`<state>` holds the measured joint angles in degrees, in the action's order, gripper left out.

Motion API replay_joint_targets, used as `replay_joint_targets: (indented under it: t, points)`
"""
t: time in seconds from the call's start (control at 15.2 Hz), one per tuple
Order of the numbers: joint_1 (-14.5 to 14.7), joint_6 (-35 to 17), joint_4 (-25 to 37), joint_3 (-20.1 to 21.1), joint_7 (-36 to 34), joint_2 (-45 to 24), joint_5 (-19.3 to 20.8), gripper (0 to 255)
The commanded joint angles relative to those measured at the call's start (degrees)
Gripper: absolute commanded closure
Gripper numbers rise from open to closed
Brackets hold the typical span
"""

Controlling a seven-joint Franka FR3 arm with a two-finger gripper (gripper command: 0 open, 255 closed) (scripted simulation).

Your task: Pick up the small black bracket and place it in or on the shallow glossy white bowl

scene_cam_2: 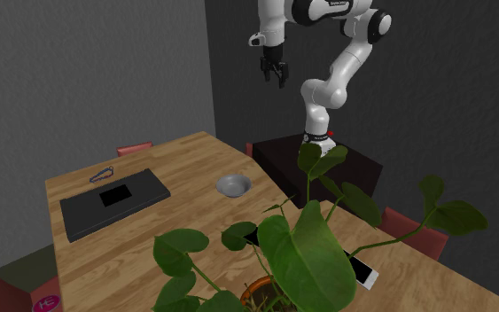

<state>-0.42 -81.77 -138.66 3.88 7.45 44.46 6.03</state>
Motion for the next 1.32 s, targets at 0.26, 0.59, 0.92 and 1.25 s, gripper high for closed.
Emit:
replay_joint_targets:
  t: [0.26, 0.59, 0.92, 1.25]
  points:
    - [0.5, -5.6, -5.8, 4.1, -8.1, 1.1, -4.6, 0]
    - [1.5, -13.9, -11.3, 9.8, -18.0, -0.2, -10.3, 0]
    - [2.1, -23.8, -14.5, 16.3, -27.8, -4.9, -15.5, 0]
    - [1.6, -34.8, -15.1, 23.2, -37.8, -13.2, -18.8, 0]
